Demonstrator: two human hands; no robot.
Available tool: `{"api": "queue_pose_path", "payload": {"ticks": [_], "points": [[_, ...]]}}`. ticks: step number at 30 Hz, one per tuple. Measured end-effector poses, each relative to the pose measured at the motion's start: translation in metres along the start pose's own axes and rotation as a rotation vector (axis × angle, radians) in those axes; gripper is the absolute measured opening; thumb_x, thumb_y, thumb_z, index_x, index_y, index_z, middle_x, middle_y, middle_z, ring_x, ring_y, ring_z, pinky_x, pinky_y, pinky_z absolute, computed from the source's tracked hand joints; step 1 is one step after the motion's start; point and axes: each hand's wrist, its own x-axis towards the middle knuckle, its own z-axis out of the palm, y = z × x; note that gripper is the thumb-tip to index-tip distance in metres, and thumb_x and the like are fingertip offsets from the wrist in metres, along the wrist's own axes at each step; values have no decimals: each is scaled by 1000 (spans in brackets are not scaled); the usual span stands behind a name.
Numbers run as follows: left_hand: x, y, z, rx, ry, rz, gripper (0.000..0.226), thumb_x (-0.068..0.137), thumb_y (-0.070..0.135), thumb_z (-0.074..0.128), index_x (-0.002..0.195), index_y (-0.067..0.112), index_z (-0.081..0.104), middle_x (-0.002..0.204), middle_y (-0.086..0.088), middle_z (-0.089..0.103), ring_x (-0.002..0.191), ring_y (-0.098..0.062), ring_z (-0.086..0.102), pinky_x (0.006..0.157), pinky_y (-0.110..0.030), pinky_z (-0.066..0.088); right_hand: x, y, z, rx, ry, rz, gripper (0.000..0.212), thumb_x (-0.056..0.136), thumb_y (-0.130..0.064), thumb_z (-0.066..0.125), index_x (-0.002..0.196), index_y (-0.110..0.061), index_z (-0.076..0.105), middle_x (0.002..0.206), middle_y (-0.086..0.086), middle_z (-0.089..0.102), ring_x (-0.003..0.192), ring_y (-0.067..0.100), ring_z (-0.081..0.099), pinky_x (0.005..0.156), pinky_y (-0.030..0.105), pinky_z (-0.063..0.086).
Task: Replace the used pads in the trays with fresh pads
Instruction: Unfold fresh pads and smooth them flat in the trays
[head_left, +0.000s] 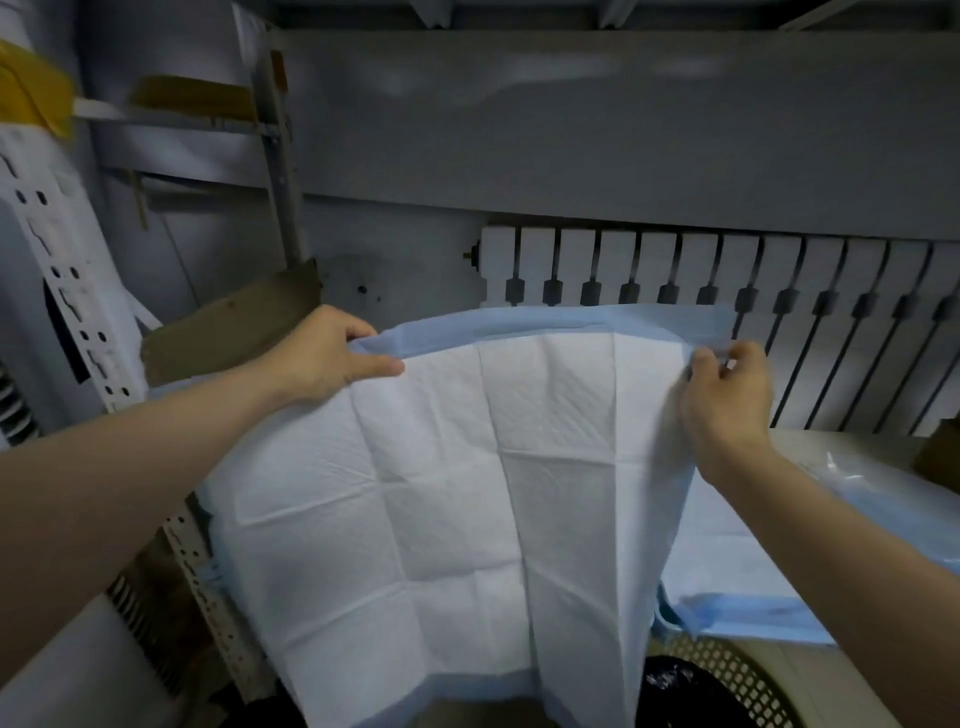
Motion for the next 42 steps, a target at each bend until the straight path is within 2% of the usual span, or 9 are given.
{"api": "queue_pose_path", "payload": {"ticks": [5,8,12,19,23,28,34,39,42], "points": [[3,-11,-1,29,20,-4,20,81,30,76,74,12,71,68,0,61,62,-8,48,57,-26,37,3,3,4,1,15,-25,10,100,-18,42,106,-12,48,73,-3,44,62,8,41,56,22,37],[7,-17,0,147,32,18,19,86,26,71,84,7,73,79,-4,67,73,-13,57,63,-28,41,2,3,10,11,24,-57,14,99,-21,44,109,-14,50,73,-4,49,65,10,45,60,25,39],[14,-20,-3,432,77,16,11,86,25,67,92,23,76,94,-1,73,89,-24,65,76,-32,51,5,2,14,34,32,-121,7,96,-23,49,100,-18,52,72,-3,56,69,15,52,68,33,44],[40,-6,-4,728,195,11,8,86,17,60,85,23,65,90,-8,64,93,-31,54,86,-38,36,18,1,22,0,71,-166,4,91,-28,57,90,-26,59,69,6,60,62,18,52,63,37,48],[43,-12,19,675,43,-136,11,88,12,56,83,20,60,87,-5,62,84,-29,54,87,-35,36,19,7,30,-14,38,-143,10,92,-28,57,96,-21,63,74,13,65,61,19,53,61,39,49],[43,-36,51,602,209,-116,18,92,10,57,99,21,69,102,-10,67,103,-32,51,89,-41,37,21,14,48,-4,3,-121,8,95,-23,56,98,-17,60,80,4,63,71,16,58,75,38,55],[62,-43,64,408,226,-209,19,92,11,58,100,16,74,103,-11,71,91,-33,63,76,-41,53,38,18,62,-18,-10,-88,3,96,-22,55,99,-20,57,76,1,60,72,19,59,78,43,57],[72,-59,80,338,221,-306,15,92,14,60,99,14,73,103,-13,70,93,-35,65,82,-43,55,58,21,86,-140,-148,24,16,100,-16,43,111,-9,52,108,14,58,101,29,60,93,42,51],[79,-69,93,106,214,-386,5,89,9,62,90,10,67,93,-17,70,74,-34,70,72,-45,60,68,17,103,-225,-139,-39,23,99,-15,41,111,1,53,113,21,57,94,29,53,84,36,44]]}}
